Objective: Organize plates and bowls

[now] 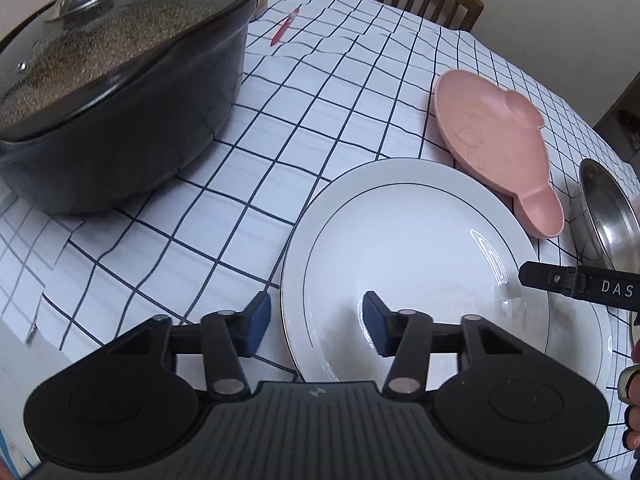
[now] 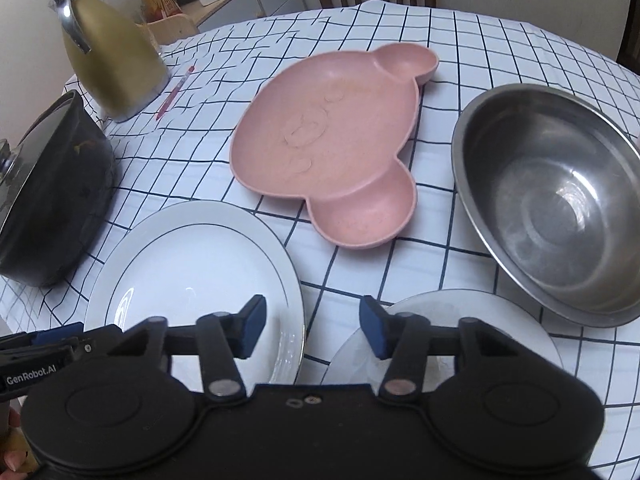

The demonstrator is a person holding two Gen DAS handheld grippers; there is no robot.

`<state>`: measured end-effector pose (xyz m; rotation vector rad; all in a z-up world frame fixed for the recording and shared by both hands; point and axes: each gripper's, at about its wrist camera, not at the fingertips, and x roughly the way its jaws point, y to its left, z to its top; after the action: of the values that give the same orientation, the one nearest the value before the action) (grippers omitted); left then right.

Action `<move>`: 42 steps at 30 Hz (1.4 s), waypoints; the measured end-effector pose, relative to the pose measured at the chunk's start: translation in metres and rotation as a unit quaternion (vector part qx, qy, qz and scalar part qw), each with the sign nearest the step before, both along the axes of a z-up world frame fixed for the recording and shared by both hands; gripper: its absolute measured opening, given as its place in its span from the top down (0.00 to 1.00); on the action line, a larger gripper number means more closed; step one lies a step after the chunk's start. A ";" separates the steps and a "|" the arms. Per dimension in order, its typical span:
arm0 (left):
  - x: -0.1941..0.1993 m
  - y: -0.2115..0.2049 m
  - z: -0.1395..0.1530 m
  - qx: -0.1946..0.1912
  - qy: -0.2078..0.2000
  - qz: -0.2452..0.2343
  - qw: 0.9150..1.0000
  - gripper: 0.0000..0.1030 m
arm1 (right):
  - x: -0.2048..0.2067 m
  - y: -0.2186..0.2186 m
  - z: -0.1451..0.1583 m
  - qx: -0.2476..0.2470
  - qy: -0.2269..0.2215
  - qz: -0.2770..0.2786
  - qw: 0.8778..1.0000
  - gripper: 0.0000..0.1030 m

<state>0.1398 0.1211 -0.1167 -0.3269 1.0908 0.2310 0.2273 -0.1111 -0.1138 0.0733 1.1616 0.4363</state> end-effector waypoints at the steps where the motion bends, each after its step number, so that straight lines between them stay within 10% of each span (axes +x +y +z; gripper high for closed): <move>1: 0.000 0.001 -0.001 -0.005 0.001 0.002 1.000 0.60 | 0.000 0.000 -0.001 0.004 0.003 0.001 1.000 0.60; 16: -0.007 0.007 -0.002 -0.003 0.005 0.015 1.000 0.83 | -0.011 0.002 -0.002 0.004 0.012 -0.011 1.000 0.91; 42: -0.060 -0.004 0.001 0.000 0.015 -0.039 0.999 0.84 | -0.103 -0.024 0.009 0.012 0.029 -0.023 0.999 0.92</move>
<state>0.0795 0.1172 -0.1155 -0.2821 1.1303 0.1669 0.1247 -0.1356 -0.1047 0.1342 1.2098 0.4107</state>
